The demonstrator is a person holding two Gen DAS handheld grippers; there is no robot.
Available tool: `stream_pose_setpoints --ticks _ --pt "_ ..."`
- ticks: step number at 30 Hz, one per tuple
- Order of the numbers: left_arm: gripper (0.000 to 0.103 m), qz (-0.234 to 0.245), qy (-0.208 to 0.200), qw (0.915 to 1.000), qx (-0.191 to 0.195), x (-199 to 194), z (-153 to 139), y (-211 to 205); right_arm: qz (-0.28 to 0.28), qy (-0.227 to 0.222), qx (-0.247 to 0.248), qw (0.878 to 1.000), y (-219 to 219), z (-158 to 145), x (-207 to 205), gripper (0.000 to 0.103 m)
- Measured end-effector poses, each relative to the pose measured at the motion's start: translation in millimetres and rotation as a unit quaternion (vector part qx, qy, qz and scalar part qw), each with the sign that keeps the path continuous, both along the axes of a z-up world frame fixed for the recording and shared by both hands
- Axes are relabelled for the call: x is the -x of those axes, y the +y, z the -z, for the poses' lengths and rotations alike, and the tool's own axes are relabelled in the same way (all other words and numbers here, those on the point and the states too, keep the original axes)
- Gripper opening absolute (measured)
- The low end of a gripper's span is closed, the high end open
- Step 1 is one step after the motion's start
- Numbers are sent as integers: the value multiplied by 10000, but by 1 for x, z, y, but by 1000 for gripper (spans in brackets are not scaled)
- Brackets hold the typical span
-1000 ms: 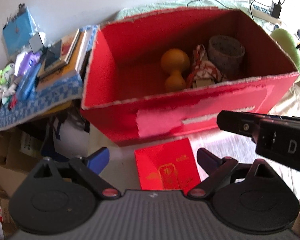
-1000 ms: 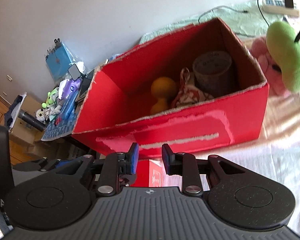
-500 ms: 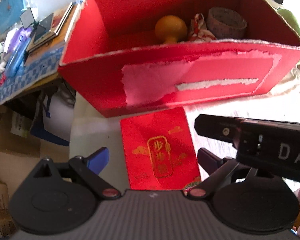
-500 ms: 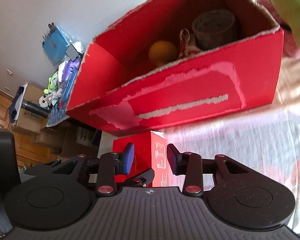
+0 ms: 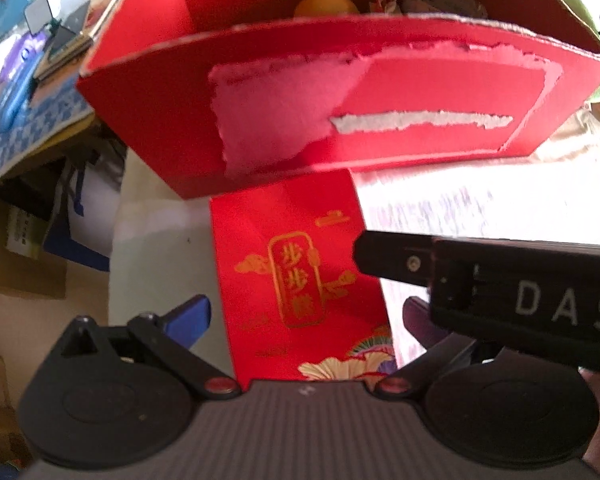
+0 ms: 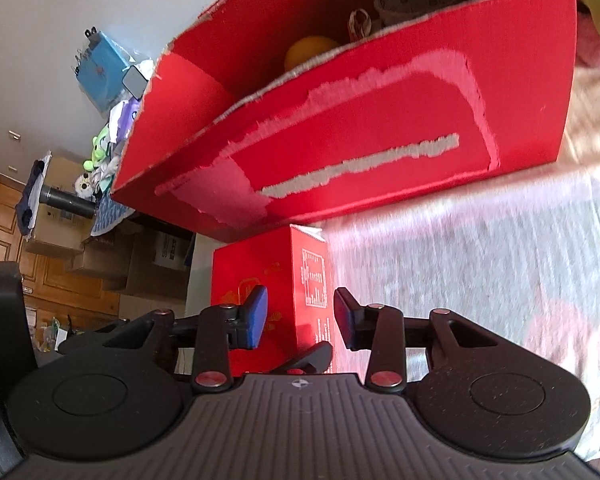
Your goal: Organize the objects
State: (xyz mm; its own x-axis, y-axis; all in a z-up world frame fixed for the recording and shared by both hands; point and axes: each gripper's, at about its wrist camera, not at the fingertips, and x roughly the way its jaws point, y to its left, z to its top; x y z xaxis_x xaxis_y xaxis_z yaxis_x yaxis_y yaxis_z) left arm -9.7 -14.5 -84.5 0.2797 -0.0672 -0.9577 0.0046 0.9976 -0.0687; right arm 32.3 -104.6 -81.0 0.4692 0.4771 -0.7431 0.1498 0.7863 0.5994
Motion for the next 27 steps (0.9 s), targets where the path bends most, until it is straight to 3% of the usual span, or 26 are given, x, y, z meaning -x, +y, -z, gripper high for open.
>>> stream_pose_setpoints --ticks 4,10,18,27 --pt "102 3 86 9999 95 2 4 -1 -101 46 -34 9999 4 2 -2 41" --pt "102 62 214 9997 -88 4 11 -7 -247 137 -65 9996 9 6 -5 41" --pt "102 30 447 9989 127 4 22 -6 -369 287 -116 9988 10 14 -8 41" --pt "94 -55 495 9985 233 5 28 -2 -458 311 -269 9981 10 18 -9 42"
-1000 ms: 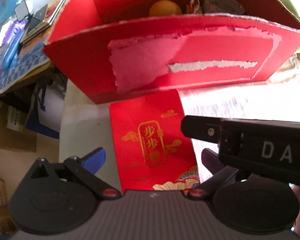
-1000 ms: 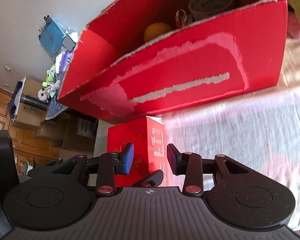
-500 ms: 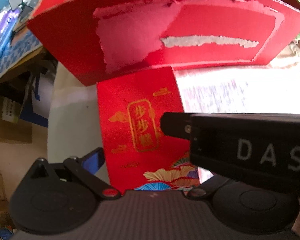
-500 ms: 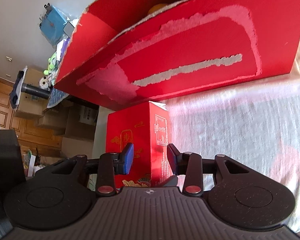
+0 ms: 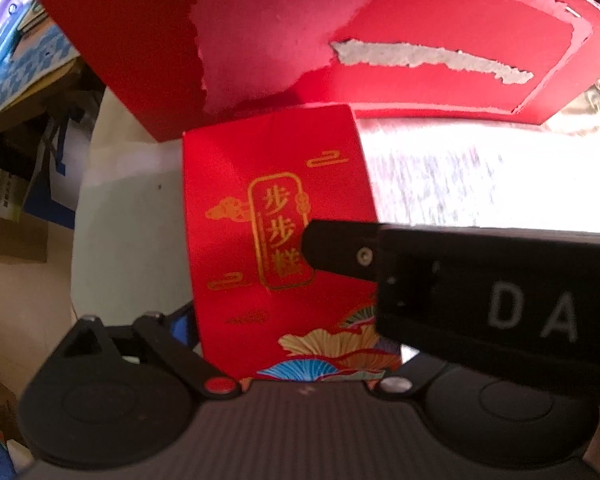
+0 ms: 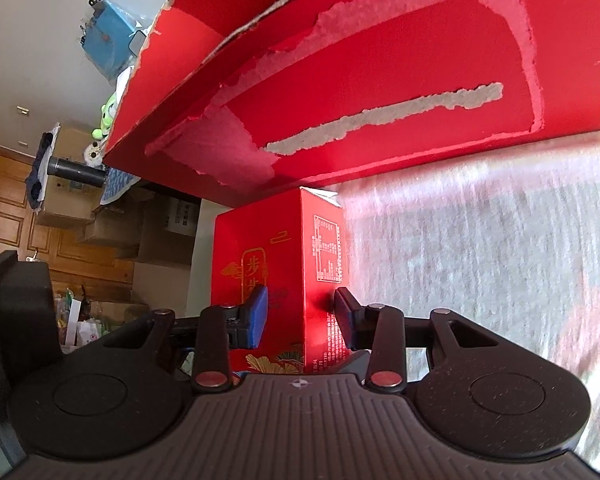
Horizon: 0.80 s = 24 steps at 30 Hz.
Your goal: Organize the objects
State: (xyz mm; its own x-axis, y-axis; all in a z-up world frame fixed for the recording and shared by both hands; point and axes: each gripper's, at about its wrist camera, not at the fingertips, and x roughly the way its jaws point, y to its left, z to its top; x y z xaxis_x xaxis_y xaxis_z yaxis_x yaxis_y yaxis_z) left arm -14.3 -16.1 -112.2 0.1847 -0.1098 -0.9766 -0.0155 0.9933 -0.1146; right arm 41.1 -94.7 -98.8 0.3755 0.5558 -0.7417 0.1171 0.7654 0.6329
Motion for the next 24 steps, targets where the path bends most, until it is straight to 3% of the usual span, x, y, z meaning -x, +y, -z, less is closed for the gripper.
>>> stream_pose_setpoints --ticks 7,16,24 --pt "86 39 -98 9999 -78 0 -3 -3 10 -15 -40 10000 0 2 -1 46" --pt "83 102 -89 9999 -89 -2 -9 -5 -31 -66 32 10000 0 -2 -1 45" --pt "83 535 -38 9985 -90 -7 -22 -17 146 111 -4 9998 -14 -5 3 45"
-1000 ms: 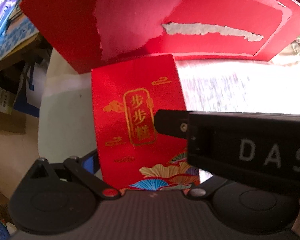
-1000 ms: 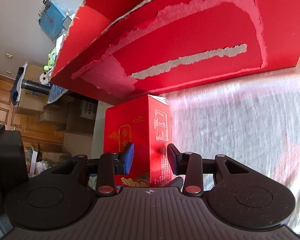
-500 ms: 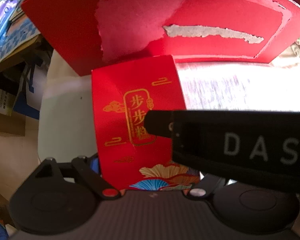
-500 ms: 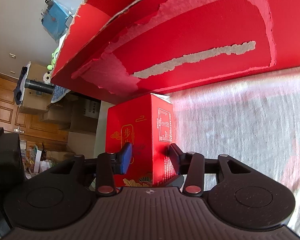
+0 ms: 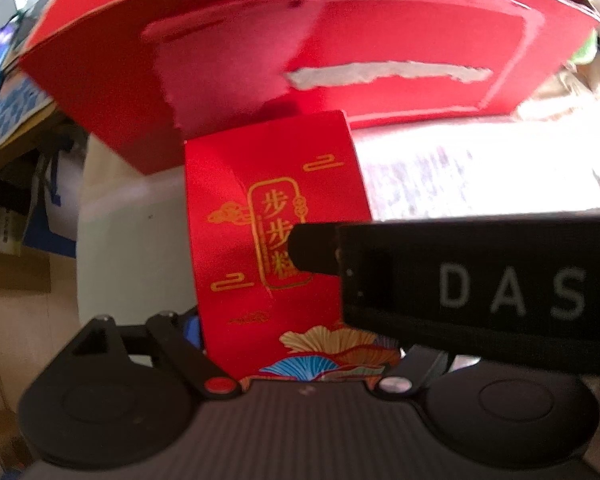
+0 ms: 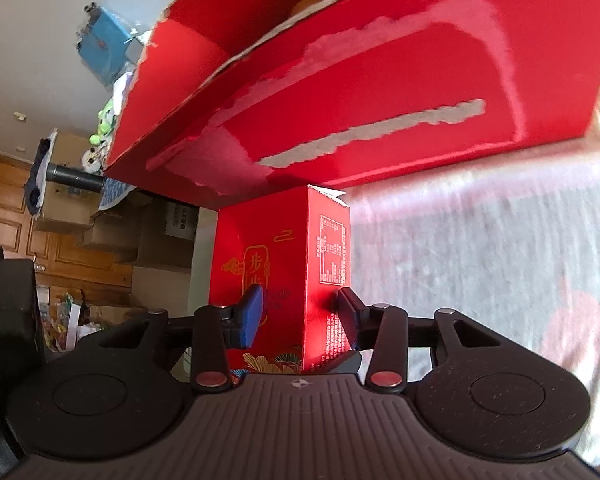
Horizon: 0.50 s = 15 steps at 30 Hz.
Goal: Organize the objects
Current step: 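Lift the gift box with the left tool and carry it over the box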
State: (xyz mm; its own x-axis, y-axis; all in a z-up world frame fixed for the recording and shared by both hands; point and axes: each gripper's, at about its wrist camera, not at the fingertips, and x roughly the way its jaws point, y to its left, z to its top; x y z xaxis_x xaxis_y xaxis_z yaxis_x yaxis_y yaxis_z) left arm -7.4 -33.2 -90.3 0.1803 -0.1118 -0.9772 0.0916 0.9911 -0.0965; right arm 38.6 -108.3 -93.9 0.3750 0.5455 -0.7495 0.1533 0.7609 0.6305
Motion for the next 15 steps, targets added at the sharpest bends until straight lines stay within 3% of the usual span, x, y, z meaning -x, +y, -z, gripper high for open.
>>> stream_pose_setpoints --ticks 9,15 --pt "83 966 32 9952 167 -9 -11 -43 752 329 81 9966 -38 -4 20 45" --pt "83 1807 -86 9832 233 -11 -22 -86 1551 435 72 9869 -74 -9 46 45"
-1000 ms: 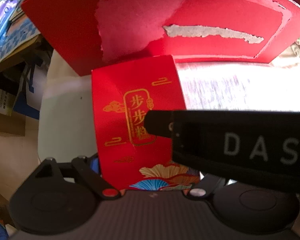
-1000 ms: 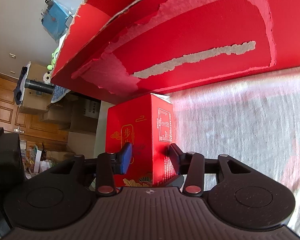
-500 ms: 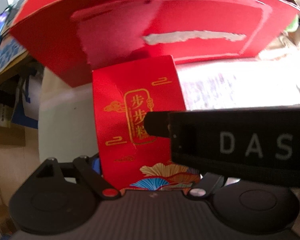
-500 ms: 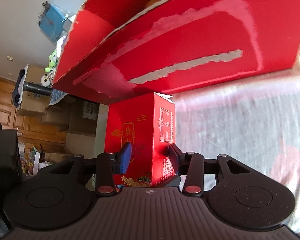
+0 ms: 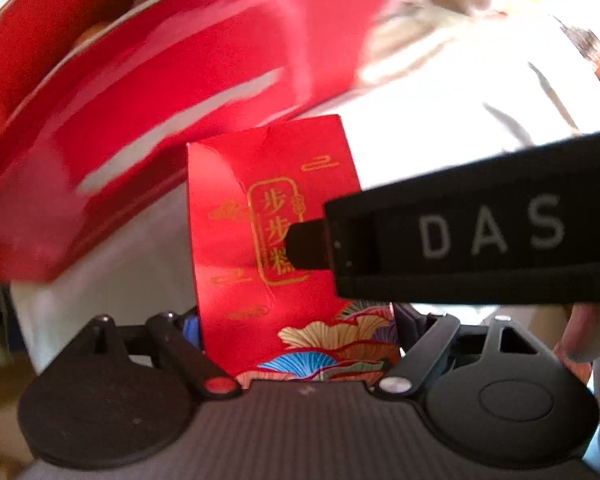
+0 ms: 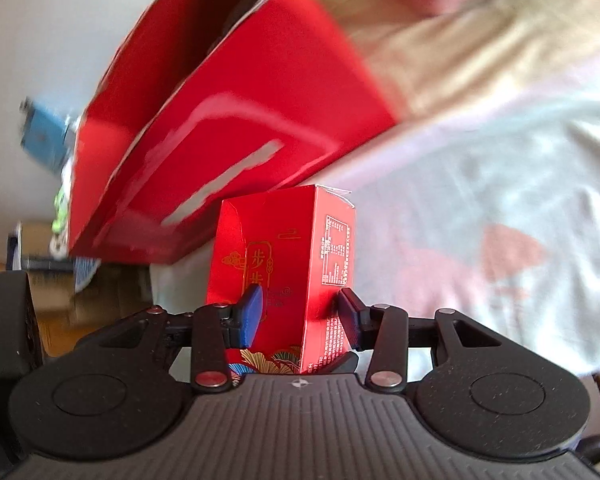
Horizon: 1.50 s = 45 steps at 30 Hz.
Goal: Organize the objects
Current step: 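Lift the gift box with the left tool and carry it over the box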
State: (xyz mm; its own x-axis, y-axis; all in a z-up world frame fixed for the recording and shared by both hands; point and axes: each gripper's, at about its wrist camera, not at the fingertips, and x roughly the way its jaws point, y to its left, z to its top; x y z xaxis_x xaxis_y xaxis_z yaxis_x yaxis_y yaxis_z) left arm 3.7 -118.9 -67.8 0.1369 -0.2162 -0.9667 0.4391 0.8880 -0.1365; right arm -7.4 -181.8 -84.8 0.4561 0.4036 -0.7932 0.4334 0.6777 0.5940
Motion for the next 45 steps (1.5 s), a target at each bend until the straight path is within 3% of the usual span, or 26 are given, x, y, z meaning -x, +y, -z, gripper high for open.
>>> stream_pose_setpoints --ticks 9,18,24,30,37,45 --pt "83 1185 -610 9907 260 -1 -41 -65 1258 -362 382 9907 -47 -31 48 46" --pt "83 1492 -1270 9787 615 -7 -92 -93 1896 -904 1021 9723 -64 -72 57 47" --pt "83 1087 -1794 9747 777 -21 -125 -83 1799 -1486 1381 9625 -61 -100 43 47" --pt "83 360 -2181 9729 670 -46 -142 -48 1262 -2062 1467 9592 -51 -116 -1 47" --pt "83 -633 -2221 9726 271 -56 -124 14 212 -2364 1153 9646 -18 -115 -67 47" --pt "83 -1470 -1828 9715 -339 -80 -83 76 -999 -2038 468 9728 24 -78 -134 47"
